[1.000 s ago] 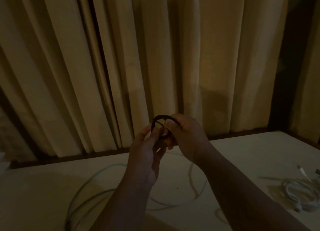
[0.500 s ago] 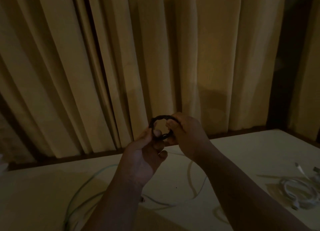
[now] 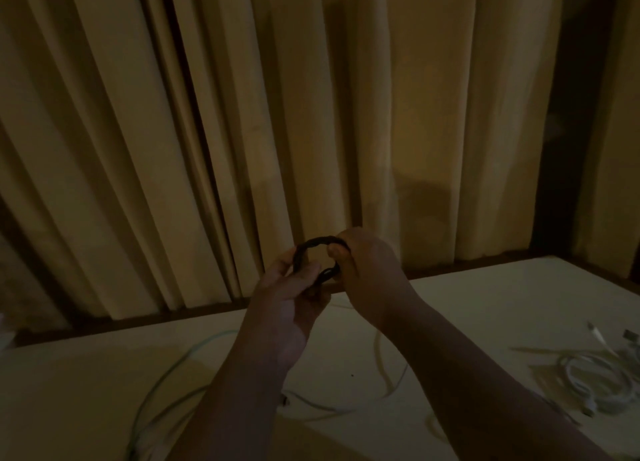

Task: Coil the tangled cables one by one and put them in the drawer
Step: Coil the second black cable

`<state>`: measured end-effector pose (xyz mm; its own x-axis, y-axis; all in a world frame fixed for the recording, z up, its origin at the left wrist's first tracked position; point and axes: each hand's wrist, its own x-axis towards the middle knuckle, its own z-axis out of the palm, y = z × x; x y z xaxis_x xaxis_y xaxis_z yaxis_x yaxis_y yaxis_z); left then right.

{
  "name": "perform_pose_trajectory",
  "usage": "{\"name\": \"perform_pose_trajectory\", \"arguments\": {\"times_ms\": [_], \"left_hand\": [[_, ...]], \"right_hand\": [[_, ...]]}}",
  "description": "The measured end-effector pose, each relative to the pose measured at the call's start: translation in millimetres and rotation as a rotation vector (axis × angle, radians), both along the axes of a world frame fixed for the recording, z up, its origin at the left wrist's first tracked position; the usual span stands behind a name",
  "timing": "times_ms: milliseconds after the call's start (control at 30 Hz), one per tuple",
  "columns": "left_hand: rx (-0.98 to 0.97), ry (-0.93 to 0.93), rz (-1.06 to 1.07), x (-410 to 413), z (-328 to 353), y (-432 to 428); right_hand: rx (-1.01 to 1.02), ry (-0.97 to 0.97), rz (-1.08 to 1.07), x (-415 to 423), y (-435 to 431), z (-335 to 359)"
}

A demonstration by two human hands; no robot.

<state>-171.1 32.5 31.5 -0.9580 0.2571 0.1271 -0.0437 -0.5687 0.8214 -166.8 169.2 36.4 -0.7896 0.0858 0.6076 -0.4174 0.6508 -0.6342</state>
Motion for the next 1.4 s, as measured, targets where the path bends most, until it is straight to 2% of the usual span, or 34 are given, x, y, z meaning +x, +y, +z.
{"name": "perform_pose_trajectory", "arguments": {"times_ms": [133, 267, 367, 500, 633, 800, 1133, 1267, 1400], "left_hand": [[-0.078, 0.074, 0.198, 1.5, 0.4, 5.1], [-0.238, 0.219, 0.433, 1.2, -5.5, 9.6], [-0.334, 0.313, 0.52, -0.3, -7.1, 6.8], [-0.444, 0.365, 0.471, -1.7, -1.6, 2.0], [-0.619, 0.443, 0.358, -5.1, 4.1, -6.6], [-0.83, 0.582, 0.323, -7.3, 10.1, -19.2], [-0.843, 0.602, 0.488, -4.3, 17.8, -32.7], [-0.936, 0.646, 0.513, -4.2, 20.6, -37.5], [-0.93, 0.624, 0.505, -4.2, 23.9, -39.6]], "right_hand": [[0.0, 0.002, -0.014, -1.0, -0.3, -0.7], [-0.002, -0.007, -0.009, 1.2, -2.5, -0.7], [-0.024, -0.007, -0.007, 3.3, -2.4, 1.6], [-0.014, 0.002, -0.04, 4.9, 3.4, 6.0], [0.04, -0.017, -0.069, 2.0, 13.1, 6.6], [0.057, -0.034, -0.067, 2.1, 15.5, 8.6], [0.02, -0.086, 0.014, 7.8, 14.6, 14.6], [0.095, -0.266, 0.078, 16.0, 23.8, 25.1], [0.25, -0.383, 0.099, 20.9, 33.7, 30.0]]}}
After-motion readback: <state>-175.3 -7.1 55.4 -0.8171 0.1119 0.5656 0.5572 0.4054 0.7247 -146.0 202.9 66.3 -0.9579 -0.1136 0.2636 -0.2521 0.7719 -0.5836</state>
